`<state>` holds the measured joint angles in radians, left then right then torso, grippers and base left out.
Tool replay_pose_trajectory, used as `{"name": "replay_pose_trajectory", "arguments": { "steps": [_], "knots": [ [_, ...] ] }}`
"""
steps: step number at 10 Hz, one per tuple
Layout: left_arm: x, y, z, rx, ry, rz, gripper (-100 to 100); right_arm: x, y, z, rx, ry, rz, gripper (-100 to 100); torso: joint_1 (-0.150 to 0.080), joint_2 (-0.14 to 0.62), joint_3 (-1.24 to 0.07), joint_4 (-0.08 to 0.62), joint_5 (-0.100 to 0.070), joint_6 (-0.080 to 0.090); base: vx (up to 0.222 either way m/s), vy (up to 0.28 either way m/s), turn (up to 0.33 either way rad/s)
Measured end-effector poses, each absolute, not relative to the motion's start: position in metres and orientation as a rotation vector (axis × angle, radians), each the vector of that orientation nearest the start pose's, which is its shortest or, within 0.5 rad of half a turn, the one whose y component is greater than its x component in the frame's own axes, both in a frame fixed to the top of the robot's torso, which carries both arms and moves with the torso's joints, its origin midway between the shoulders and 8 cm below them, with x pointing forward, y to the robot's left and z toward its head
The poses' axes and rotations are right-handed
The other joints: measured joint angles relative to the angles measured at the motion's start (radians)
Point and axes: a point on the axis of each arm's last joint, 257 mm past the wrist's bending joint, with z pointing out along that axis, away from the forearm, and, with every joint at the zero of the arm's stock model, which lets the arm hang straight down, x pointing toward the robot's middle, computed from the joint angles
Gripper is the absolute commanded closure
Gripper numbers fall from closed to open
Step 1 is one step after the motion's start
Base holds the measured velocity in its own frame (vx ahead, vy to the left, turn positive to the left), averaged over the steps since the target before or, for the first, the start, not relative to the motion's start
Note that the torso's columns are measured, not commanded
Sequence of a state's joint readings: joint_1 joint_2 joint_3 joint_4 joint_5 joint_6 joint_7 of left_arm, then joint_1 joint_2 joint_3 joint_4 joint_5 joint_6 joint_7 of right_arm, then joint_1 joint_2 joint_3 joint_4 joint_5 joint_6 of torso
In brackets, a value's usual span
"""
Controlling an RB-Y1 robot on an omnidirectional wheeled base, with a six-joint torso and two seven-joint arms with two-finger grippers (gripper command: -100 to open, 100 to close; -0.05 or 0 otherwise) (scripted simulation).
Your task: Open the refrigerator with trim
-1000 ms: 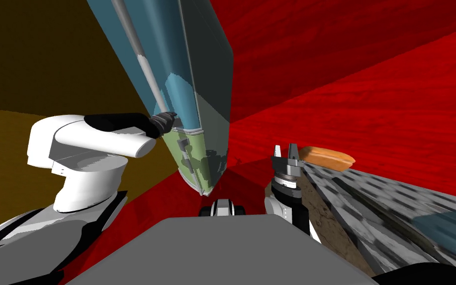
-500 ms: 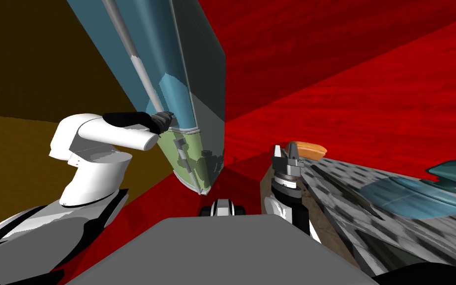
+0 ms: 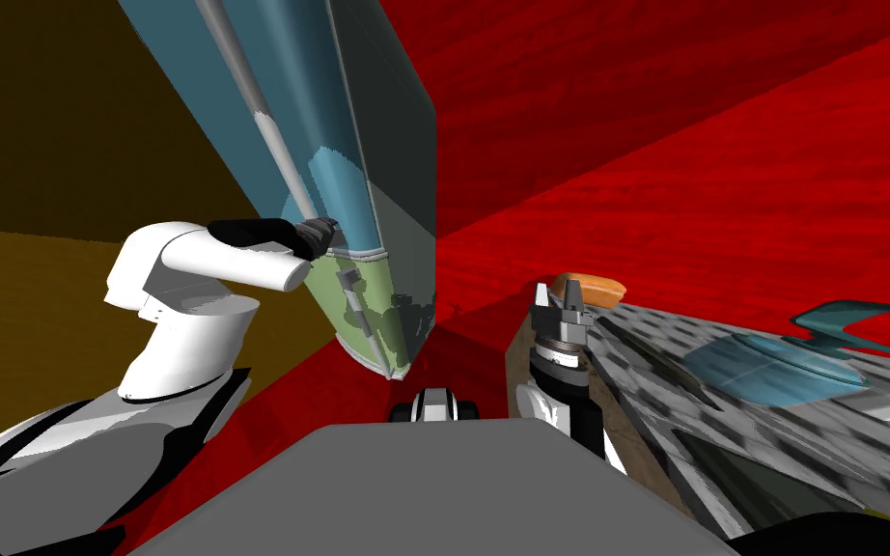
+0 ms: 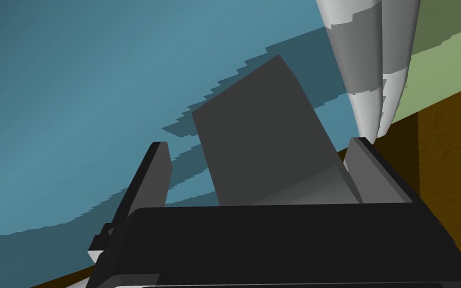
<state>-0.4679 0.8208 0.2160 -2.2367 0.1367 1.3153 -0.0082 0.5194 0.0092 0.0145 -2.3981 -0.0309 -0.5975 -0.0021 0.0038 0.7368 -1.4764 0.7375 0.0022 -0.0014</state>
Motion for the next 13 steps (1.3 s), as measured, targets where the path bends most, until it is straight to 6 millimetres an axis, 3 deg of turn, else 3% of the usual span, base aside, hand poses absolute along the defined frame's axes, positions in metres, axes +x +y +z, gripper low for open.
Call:
{"name": "replay_pose_trajectory", "arguments": {
  "steps": [11, 13],
  "knots": [
    [0.461, 0.329, 0.138, -0.862, 1.335, -0.631, 100, 0.297, -0.273, 0.086, 0.523, 0.446, 1.371, 0, -0.009, 0.007, 0.005, 0.003, -0.004, 0.001, 0.073, -0.017, 0.145],
    [0.461, 0.323, 0.135, -0.859, 1.352, -0.646, 100, 0.297, -0.273, 0.086, 0.522, 0.446, 1.371, 0, 0.003, 0.009, 0.004, 0.005, -0.003, 0.002, -0.086, 0.251, -0.098]
  ]
}}
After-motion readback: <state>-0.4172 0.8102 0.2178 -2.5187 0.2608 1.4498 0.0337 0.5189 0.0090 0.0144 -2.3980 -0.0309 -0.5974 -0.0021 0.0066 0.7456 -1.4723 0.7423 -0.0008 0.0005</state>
